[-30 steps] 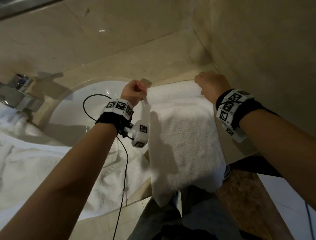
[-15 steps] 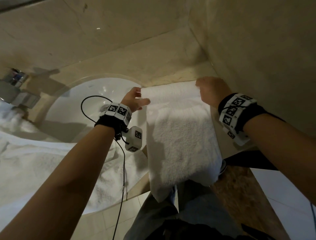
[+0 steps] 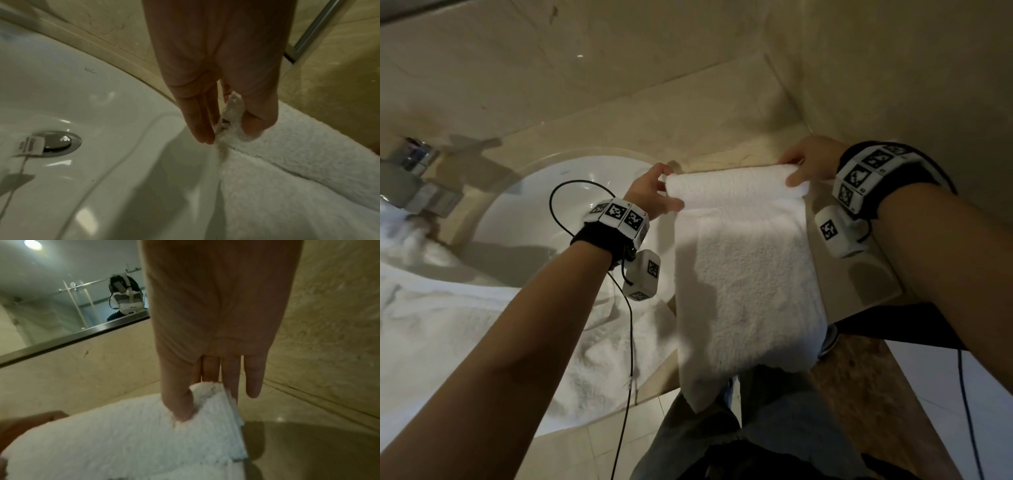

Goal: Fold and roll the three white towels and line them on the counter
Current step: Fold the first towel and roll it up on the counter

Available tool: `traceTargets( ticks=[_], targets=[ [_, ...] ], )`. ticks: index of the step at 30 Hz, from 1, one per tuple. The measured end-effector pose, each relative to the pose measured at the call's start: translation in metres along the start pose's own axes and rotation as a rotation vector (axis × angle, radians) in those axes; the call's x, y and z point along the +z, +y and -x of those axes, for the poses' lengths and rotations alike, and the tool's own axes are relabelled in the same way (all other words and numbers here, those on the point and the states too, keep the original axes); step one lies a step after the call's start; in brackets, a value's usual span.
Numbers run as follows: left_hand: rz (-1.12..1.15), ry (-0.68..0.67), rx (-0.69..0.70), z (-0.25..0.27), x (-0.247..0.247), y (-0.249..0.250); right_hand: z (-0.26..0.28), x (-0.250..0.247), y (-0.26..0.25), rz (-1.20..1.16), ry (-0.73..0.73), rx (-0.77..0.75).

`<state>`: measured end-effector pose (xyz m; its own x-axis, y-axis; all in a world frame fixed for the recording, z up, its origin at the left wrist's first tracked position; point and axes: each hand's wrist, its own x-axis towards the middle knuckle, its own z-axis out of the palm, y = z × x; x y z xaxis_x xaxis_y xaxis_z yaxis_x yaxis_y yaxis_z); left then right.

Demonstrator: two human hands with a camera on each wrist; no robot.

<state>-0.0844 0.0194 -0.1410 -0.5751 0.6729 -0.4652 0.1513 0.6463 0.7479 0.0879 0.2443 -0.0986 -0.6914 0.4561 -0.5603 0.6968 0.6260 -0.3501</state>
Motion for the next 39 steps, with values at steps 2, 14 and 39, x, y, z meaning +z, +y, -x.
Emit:
traceTargets(
  ticks=[2, 14, 39],
  targets=[
    [-0.049, 0.016, 0.007, -0.003, -0.001, 0.003, -0.002, 0.0, 0.003, -0.025, 0.004, 0.004],
    [-0.324, 0.203, 0.089, -0.043, -0.014, 0.033, -0.04, -0.004, -0.011, 0.13, 0.179, -0.063],
    [-0.772, 0.131, 0.18, -0.087, -0.023, 0.049, -0.064, -0.027, -0.027, 0.445, 0.331, -0.18]
  ],
)
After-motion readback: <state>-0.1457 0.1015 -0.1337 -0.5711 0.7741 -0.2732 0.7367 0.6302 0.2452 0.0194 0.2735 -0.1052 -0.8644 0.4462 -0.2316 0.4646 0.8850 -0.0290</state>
